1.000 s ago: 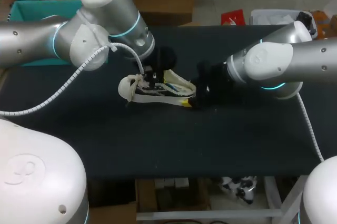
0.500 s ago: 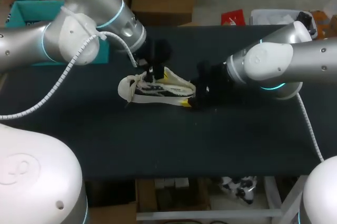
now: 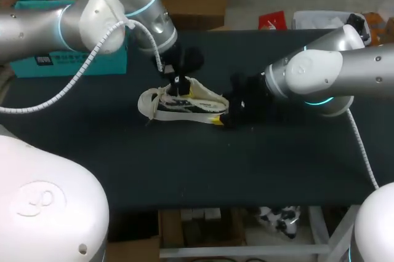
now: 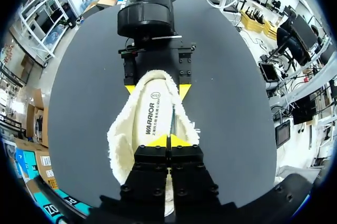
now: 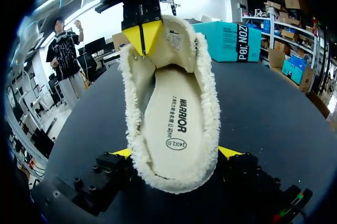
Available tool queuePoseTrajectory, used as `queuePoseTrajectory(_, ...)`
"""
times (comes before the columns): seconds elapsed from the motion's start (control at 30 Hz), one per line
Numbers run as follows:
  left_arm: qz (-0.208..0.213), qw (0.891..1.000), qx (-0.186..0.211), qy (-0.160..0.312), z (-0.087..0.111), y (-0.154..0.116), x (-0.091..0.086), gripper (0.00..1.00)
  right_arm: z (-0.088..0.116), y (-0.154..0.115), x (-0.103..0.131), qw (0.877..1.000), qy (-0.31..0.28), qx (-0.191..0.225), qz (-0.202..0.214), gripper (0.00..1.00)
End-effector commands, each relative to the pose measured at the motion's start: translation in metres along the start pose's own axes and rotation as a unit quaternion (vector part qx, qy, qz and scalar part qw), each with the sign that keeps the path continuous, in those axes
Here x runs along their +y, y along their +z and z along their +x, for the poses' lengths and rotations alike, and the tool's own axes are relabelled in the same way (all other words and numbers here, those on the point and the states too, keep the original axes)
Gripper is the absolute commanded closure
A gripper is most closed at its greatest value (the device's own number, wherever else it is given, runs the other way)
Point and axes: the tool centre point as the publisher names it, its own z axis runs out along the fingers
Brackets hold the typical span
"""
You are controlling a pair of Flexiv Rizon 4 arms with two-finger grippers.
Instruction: Open the shoe tongue, take the insole out of the shoe, put the insole back into the shoe, and pack the shoe into the shoebox
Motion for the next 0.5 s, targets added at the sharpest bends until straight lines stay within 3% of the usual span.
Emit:
queuePoseTrajectory(0.03,-0.060,0.996,0.064,0.009,-0.023,0.011,-0.009,1.00,0.002,0.004,-0.003,1.000,0.000,0.002,-0.001,1.00)
queuePoseTrajectory(0.2,-0.098,0.990,0.104,0.018,-0.022,0.021,-0.002,1.00,0.002,0.004,-0.003,1.000,0.000,0.002,-0.001,1.00)
queuePoseTrajectory(0.5,-0.135,0.979,0.141,0.054,0.002,0.039,0.018,1.00,0.002,0.004,-0.003,1.000,0.000,0.002,-0.001,1.00)
